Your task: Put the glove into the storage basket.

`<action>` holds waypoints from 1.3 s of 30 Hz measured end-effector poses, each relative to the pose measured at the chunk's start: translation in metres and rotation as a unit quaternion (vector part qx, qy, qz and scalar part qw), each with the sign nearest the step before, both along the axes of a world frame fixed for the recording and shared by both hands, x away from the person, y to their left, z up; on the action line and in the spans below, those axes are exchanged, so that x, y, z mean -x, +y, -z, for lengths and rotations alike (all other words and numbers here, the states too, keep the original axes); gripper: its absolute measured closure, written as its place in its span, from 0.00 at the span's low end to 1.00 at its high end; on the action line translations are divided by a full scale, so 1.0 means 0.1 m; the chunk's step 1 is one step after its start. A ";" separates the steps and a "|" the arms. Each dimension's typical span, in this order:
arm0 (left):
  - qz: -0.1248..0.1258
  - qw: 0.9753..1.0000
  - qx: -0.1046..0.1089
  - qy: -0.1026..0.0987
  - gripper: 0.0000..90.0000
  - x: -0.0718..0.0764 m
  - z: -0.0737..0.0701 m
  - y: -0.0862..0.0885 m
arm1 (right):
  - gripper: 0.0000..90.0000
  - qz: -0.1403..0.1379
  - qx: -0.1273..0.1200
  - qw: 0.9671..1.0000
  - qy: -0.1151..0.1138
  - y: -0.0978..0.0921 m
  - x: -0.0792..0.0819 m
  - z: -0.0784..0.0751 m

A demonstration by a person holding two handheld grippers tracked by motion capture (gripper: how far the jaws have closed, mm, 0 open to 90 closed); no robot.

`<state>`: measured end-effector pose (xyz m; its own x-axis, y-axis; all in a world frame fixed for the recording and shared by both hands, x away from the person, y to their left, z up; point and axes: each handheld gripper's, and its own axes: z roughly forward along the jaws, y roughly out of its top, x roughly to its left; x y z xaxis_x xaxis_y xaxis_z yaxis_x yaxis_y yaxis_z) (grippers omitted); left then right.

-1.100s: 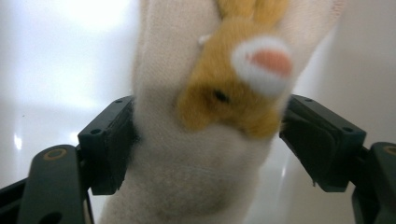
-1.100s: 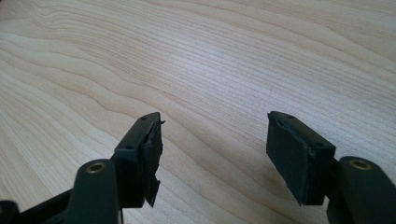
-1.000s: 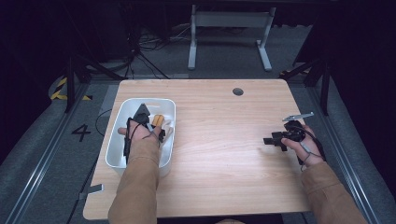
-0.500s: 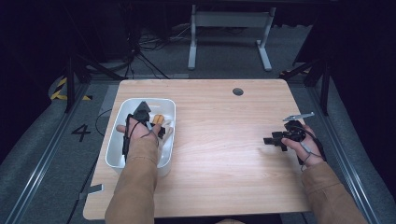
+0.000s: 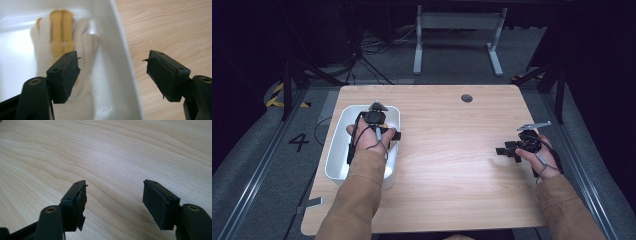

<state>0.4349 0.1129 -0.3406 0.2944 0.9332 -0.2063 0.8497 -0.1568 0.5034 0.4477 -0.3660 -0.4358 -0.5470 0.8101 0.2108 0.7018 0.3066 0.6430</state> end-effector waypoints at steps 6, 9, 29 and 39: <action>0.073 0.997 0.015 -0.031 0.32 0.14 -0.07 -0.24 | 0.40 -0.002 0.003 1.000 -0.005 -0.03 0.04 0.00; 0.111 0.992 0.030 -0.054 0.32 0.22 -0.07 -0.36 | 0.40 -0.002 0.003 1.000 -0.007 -0.06 0.07 -0.01; 0.242 0.957 0.088 -0.132 0.31 0.60 0.74 -0.99 | 0.41 -0.042 0.013 0.999 -0.013 -0.11 0.14 0.00; 0.292 0.951 0.054 -0.091 0.30 0.64 1.03 -1.22 | 0.41 -0.045 0.012 0.999 -0.024 -0.09 0.15 0.03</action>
